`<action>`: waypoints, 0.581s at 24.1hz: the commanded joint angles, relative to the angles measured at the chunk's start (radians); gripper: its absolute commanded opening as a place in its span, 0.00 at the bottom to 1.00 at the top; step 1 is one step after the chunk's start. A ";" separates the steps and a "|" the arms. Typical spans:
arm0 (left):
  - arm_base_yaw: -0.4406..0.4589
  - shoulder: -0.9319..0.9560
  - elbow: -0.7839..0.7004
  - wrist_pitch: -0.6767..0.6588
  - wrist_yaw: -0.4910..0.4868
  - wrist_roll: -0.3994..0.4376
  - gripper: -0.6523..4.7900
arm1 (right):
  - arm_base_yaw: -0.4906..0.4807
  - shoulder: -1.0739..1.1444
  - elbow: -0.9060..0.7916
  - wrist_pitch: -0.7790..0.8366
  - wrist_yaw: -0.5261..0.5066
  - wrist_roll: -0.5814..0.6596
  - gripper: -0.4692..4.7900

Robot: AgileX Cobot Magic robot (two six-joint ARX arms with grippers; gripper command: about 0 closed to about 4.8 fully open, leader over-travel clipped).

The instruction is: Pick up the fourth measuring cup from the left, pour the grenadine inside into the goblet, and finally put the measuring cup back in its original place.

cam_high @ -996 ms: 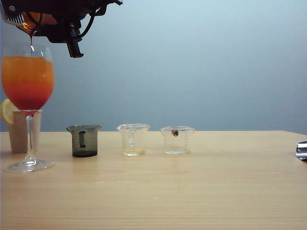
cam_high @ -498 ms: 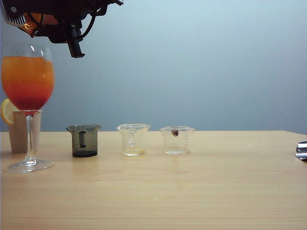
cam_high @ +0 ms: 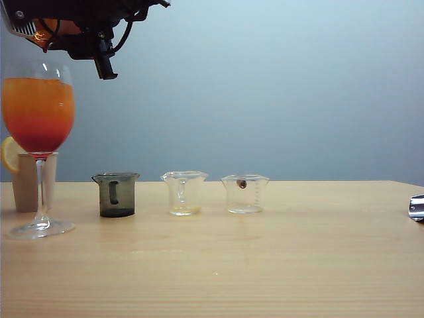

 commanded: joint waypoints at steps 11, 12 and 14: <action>0.000 -0.002 0.001 0.010 0.000 0.000 0.11 | -0.003 -0.007 0.008 0.040 0.023 0.348 0.08; 0.000 -0.002 0.001 0.010 0.000 0.000 0.11 | -0.003 -0.007 0.008 0.043 0.025 0.384 0.08; 0.000 -0.002 0.001 0.010 0.000 0.000 0.11 | -0.008 -0.007 0.008 0.052 0.053 0.514 0.08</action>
